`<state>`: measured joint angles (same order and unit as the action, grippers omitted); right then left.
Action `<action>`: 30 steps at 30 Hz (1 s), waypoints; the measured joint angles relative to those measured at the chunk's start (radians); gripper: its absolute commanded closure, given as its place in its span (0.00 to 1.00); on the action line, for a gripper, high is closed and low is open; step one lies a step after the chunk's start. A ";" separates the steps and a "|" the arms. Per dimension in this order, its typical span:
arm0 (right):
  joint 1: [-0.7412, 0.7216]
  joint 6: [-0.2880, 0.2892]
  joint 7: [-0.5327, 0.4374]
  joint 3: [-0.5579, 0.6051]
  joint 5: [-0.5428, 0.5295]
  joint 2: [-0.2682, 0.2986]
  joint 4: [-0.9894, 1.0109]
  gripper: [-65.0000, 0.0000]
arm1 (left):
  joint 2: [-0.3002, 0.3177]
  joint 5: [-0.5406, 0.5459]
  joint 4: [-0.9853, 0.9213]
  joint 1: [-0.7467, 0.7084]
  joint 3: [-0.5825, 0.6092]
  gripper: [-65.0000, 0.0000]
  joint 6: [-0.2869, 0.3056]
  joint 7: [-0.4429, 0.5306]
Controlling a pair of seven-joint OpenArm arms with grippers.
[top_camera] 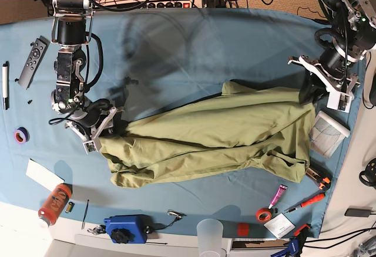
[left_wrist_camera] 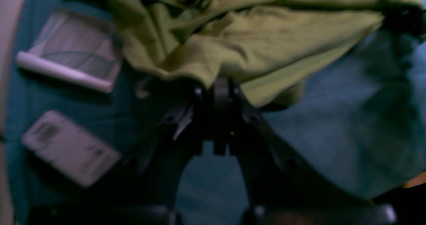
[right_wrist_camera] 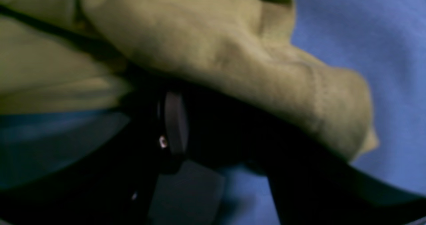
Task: Layout the t-shirt on the table in an organized manner, then fold the t-shirt properly
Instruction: 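Grasp the shirt edges with both grippers and stretch it flat, then regrasp the bunched shirt end with the right gripper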
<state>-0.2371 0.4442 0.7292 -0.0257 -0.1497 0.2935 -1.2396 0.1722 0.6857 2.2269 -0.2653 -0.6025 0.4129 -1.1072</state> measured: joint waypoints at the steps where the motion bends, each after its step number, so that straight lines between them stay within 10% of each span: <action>1: -0.010 -0.001 0.011 0.001 0.026 0.000 -0.001 0.64 | 0.000 -0.013 0.000 0.000 0.000 1.00 0.000 0.000; 11: -0.024 -0.075 0.108 0.000 0.071 0.005 -0.146 0.65 | 0.000 -0.016 0.000 0.000 0.000 1.00 0.000 0.000; 14: -0.010 -0.076 0.112 0.000 0.101 0.005 -0.144 0.79 | 0.000 -0.015 0.000 -0.003 0.000 1.00 0.000 0.001; 18: -0.016 -0.078 0.053 0.000 0.153 0.005 -0.142 0.99 | 0.000 -0.015 0.000 -0.021 0.000 1.00 0.000 0.000; 30: -0.205 -0.130 -0.057 -0.001 0.225 0.008 -0.022 1.00 | 0.000 -0.006 0.000 -0.074 0.000 1.00 0.003 0.001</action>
<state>-0.4419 0.3141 0.6724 -0.0265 0.0757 0.3016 -1.2613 0.1726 0.6792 2.2269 -0.3397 -0.6025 0.4156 -1.1065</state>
